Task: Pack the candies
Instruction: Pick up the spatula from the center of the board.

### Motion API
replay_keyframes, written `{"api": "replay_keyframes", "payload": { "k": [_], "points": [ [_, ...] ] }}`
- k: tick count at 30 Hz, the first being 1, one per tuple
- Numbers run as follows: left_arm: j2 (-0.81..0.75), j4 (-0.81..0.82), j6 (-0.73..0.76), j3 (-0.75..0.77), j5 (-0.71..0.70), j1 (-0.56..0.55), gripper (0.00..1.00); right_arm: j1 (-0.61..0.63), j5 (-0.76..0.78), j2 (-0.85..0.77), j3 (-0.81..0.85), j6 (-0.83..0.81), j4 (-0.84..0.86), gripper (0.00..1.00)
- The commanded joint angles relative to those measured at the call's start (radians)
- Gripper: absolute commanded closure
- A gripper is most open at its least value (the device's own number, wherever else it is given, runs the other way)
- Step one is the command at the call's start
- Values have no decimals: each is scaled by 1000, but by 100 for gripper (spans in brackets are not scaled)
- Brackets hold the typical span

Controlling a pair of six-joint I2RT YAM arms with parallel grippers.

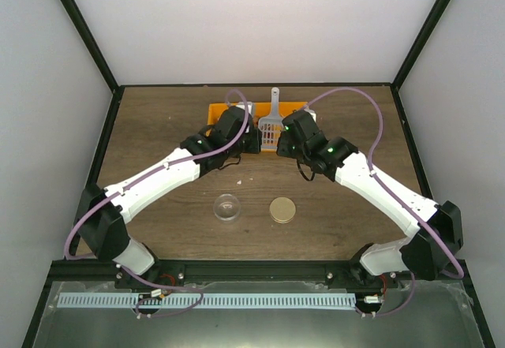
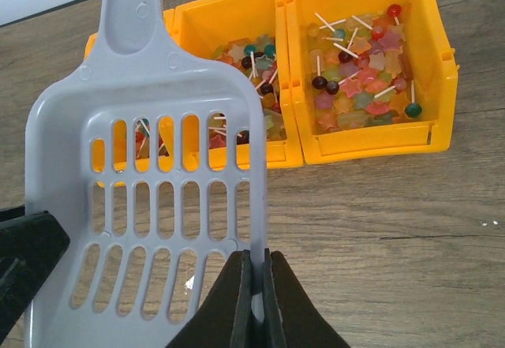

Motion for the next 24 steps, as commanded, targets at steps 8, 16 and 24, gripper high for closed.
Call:
{"api": "replay_keyframes", "payload": {
  "k": [8,16,24],
  "points": [
    [48,-15,43,0,1,-7,96,1,-12,-20,18,-26,11,90],
    [28,34,149,-42,34,3,96,0,105,-76,13,-1,-15,49],
    [-22,63,469,-100,150,12,96,-292,-374,-255,-106,-111,187,16]
  ]
}}
